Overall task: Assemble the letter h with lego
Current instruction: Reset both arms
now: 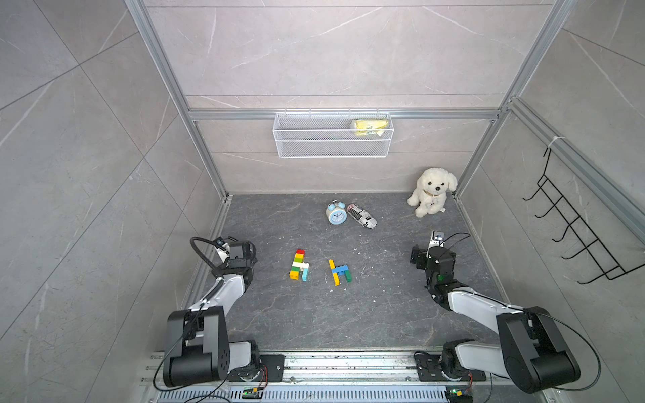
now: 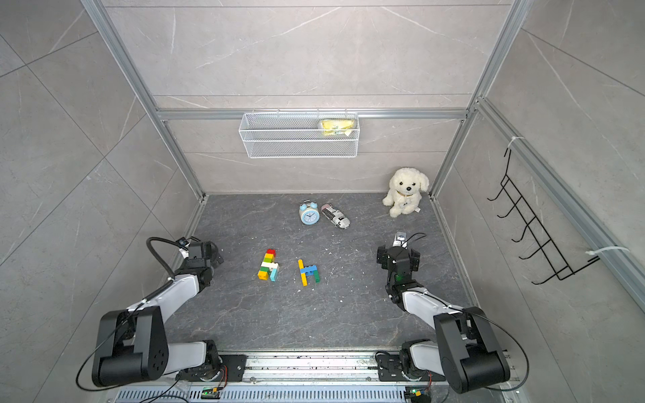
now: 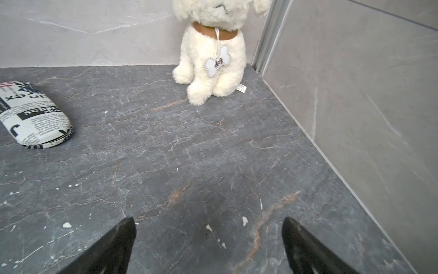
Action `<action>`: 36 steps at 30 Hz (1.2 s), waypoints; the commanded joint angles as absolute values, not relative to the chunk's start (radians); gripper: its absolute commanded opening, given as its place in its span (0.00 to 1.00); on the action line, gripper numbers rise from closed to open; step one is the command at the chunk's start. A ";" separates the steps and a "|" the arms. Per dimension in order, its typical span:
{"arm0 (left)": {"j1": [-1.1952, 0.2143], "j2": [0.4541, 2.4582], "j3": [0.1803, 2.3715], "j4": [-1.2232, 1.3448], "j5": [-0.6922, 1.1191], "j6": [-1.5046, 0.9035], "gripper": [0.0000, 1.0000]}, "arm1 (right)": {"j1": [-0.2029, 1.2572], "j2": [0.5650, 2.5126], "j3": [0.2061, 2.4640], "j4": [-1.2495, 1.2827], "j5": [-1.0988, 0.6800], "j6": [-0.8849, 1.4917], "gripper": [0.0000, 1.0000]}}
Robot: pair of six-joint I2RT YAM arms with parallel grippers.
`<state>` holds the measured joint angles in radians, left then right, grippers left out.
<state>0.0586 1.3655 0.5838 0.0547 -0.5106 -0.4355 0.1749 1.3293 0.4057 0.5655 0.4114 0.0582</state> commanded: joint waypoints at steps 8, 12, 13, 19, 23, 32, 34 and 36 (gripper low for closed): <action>0.045 1.370 0.399 0.644 -0.374 -0.142 0.99 | 0.127 1.481 0.266 1.047 0.243 0.028 1.00; 0.017 1.423 0.365 0.766 -0.317 -0.074 0.99 | 0.128 1.537 0.206 1.212 0.250 0.025 1.00; 0.013 1.440 0.348 0.822 -0.290 -0.054 0.99 | 0.128 1.532 0.204 1.200 0.245 0.027 1.00; 0.006 1.503 0.351 0.876 -0.238 -0.029 1.00 | 0.130 1.533 0.343 0.944 0.251 0.023 1.00; 0.020 1.506 0.346 0.883 -0.225 -0.034 1.00 | 0.130 1.538 0.334 0.969 0.250 0.024 1.00; 0.020 1.504 0.353 0.865 -0.220 -0.035 1.00 | 0.133 1.536 0.325 0.984 0.254 0.020 1.00; 0.027 1.506 0.359 0.853 -0.203 -0.038 1.00 | 0.133 1.536 0.325 0.983 0.253 0.021 0.99; 0.032 1.505 0.359 0.853 -0.193 -0.040 1.00 | 0.133 1.537 0.325 0.983 0.253 0.021 1.00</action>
